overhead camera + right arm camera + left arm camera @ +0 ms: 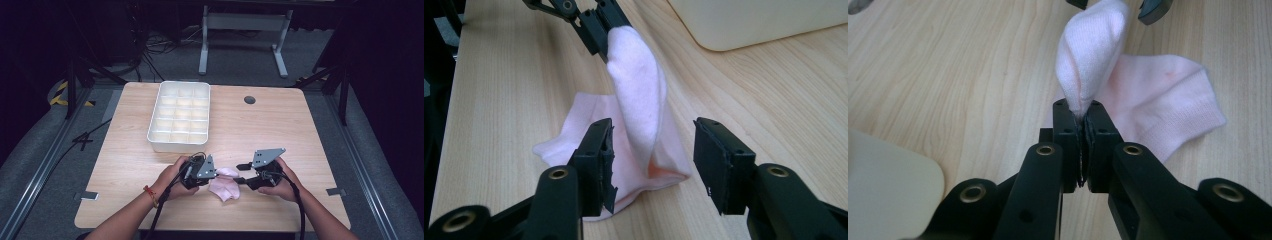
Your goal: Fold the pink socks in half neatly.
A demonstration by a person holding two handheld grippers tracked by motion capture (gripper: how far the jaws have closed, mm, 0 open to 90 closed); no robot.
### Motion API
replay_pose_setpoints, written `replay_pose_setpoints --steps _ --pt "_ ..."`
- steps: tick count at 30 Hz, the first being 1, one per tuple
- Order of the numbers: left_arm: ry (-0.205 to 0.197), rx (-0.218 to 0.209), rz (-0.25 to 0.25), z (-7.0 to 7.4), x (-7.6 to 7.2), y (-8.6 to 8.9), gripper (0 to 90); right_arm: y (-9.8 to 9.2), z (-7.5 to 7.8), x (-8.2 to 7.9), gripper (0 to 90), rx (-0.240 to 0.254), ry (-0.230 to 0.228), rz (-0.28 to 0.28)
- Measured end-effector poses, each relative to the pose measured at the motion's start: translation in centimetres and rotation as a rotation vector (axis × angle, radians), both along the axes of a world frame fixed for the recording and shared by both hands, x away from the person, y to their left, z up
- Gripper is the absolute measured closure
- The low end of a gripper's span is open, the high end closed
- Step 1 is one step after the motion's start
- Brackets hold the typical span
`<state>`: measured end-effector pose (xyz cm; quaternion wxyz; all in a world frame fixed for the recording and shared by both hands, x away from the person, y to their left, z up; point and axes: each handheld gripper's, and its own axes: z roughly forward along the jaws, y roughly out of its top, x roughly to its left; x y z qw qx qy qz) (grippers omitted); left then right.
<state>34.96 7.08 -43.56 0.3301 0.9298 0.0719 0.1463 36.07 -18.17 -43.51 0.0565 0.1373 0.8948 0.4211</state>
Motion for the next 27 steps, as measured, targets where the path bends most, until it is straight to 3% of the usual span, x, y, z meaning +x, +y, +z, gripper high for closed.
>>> replay_pose_setpoints --steps 6,10,14,19,22,24,25,27 --pt "0.002 0.008 -0.014 -0.4 -0.3 -0.1 85.5 0.5 -0.2 -0.6 64.8 -0.008 -0.006 0.027" --pt "0.021 0.042 -0.003 -1.1 -0.3 0.0 82.5 1.3 -0.6 -1.3 78.4 -0.058 -0.025 0.055" --pt "0.037 0.054 0.001 -1.8 -0.2 -0.1 81.9 1.7 -0.9 -1.4 83.2 -0.081 -0.05 0.056" --pt "0.025 0.056 0.024 -2.0 0.2 0.0 80.6 2.0 -1.1 -1.3 84.1 -0.092 -0.069 0.044" --pt "0.027 0.06 0.04 -2.0 0.4 0.2 68.9 2.0 -1.2 -1.5 84.0 -0.099 -0.078 0.052" --pt "0.045 0.04 0.042 -1.8 0.4 0.5 66.7 2.0 -1.3 -1.6 83.7 -0.102 -0.083 0.057" --pt "0.068 0.014 0.034 -1.6 0.4 0.8 60.4 2.0 -1.3 -1.8 81.3 -0.108 -0.085 0.068" --pt "0.086 0.021 0.032 -1.3 0.3 1.1 58.1 2.0 -1.3 -2.0 76.5 -0.122 -0.082 0.09"
